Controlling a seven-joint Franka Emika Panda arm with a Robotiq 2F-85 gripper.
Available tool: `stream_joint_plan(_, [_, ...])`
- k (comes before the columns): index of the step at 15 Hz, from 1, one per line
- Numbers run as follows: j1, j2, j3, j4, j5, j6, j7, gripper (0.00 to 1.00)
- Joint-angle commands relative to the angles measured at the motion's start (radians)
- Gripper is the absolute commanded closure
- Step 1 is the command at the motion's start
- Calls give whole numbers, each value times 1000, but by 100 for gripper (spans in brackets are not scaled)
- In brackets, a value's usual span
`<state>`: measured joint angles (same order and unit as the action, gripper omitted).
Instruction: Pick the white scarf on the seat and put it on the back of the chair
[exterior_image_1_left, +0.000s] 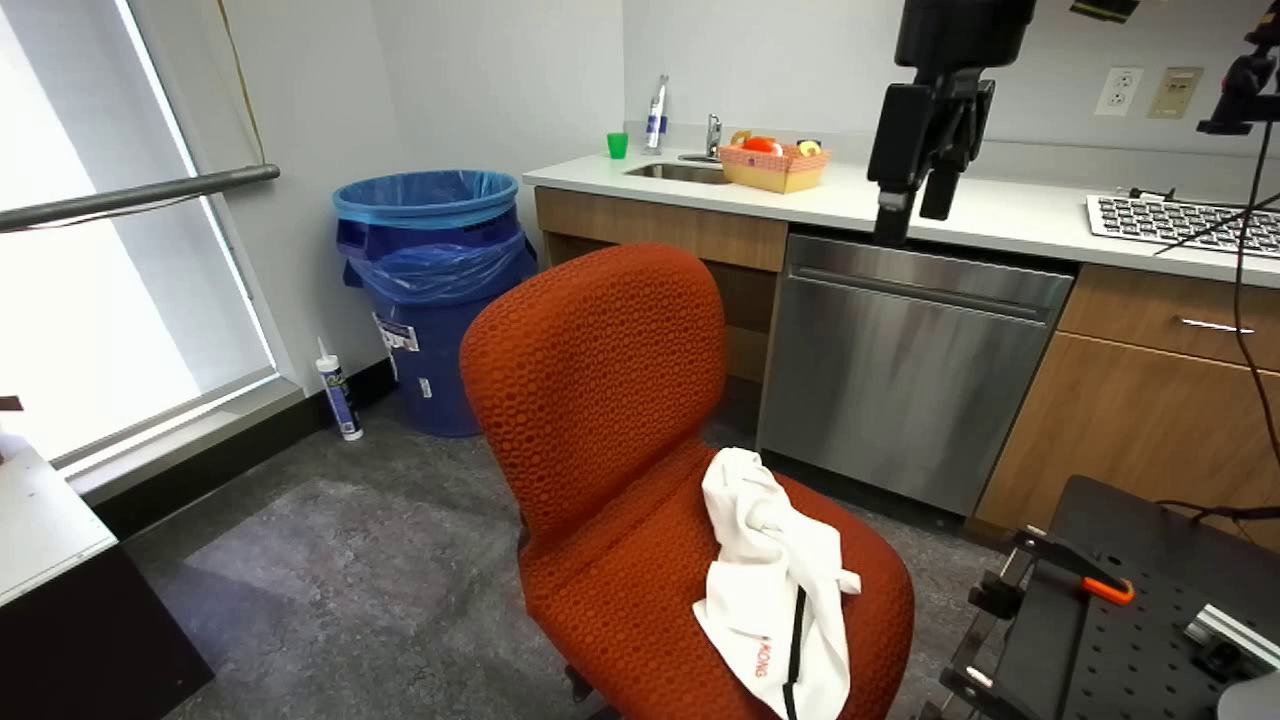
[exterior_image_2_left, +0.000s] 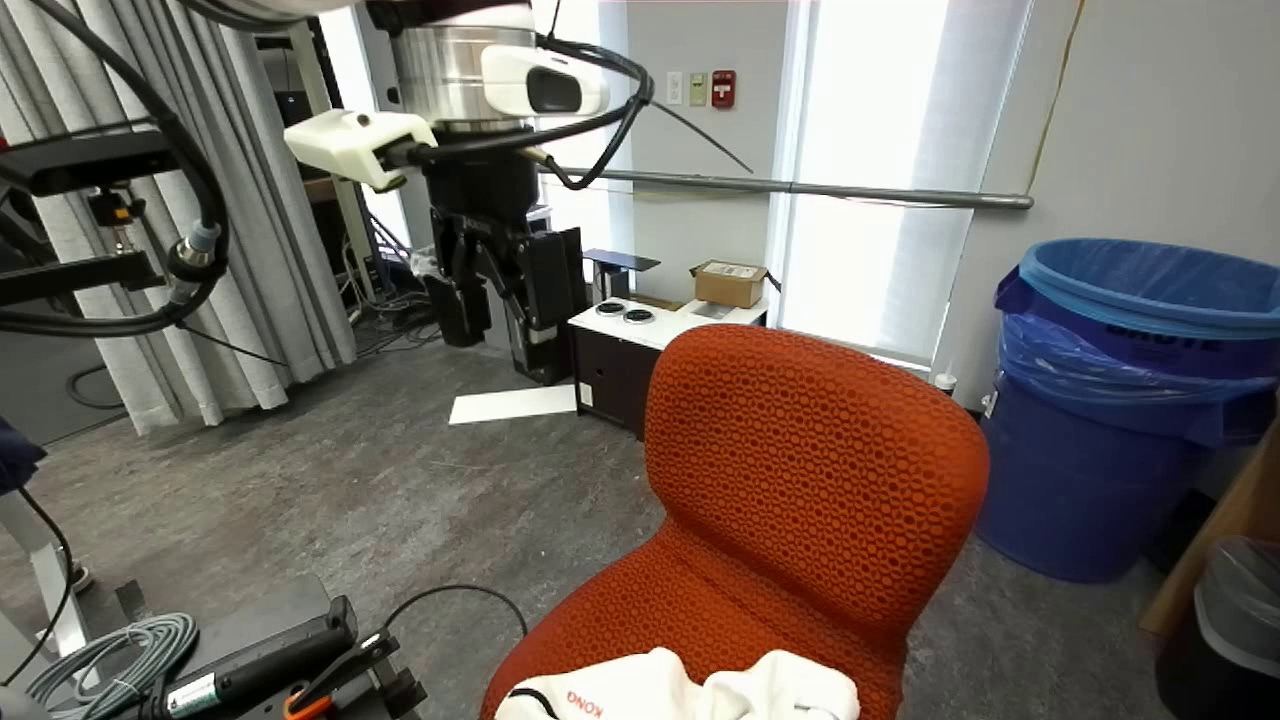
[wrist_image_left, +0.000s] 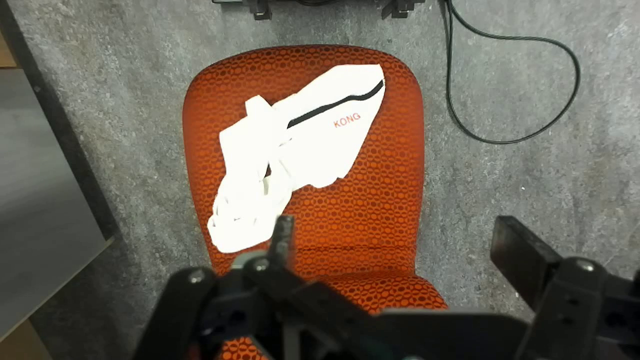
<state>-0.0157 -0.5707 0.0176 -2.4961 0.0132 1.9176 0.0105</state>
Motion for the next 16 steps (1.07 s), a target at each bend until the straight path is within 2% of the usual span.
stream_joint_plan(1, [6,0,-5,2,-3,-2,2,0])
stream_joint_plan(10, [6,0,-5,2,-3,-2,2,0])
stream_joint_plan(16, [-5,52,-1,3,-7,114,35,0])
